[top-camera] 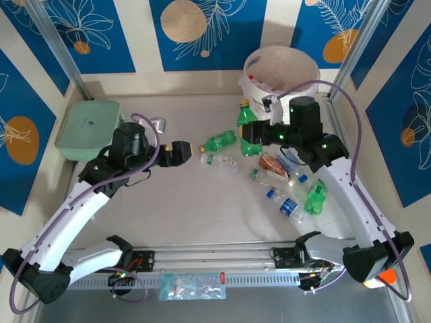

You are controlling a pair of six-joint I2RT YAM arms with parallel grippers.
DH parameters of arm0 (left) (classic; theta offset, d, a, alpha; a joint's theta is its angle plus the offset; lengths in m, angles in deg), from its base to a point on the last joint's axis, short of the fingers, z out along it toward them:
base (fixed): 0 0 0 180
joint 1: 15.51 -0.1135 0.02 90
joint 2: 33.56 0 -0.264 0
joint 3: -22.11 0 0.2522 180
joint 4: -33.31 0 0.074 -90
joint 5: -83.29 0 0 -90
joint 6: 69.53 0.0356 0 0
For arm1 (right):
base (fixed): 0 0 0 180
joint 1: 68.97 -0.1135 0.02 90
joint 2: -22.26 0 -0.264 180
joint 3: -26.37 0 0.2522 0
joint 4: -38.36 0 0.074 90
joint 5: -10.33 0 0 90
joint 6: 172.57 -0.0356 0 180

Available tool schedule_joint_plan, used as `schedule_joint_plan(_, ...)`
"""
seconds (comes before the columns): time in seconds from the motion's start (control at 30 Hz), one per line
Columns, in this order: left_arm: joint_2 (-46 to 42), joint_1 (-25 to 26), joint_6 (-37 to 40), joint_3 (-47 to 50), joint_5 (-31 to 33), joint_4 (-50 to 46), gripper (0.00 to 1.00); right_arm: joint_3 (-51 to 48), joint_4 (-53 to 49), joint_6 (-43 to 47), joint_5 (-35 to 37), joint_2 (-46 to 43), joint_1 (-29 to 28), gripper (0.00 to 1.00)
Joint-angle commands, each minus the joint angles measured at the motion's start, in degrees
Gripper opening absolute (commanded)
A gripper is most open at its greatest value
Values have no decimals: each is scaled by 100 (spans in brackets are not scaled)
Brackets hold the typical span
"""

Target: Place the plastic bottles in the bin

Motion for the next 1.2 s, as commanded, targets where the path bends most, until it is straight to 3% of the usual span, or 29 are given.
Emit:
schedule_joint_plan(0.0, 90, -164, -2, -134, -22, 126, 99, 365, 137, -152, -380, 201, 171, 47)
schedule_joint_plan(0.33, 275, -894, -475, 396, -713, 688, 99, 1941, 421, -659, -754, 1251, 914, 47)
schedule_joint_plan(0.7, 568, -945, -674, 491, -1062, 1060, 99, 3949, 423, -1438, -837, 2870, 1882, 45)
schedule_joint_plan(1.1, 589, -945, -688, 454, -1102, 986, 99, 8020, -1527, -1323, -67, 5784, 2166, 44)
schedule_joint_plan(1.17, 571, -945, -661, 436, -1085, 946, 99, 8223, -1681, -1337, -16, 6077, 2185, 44)
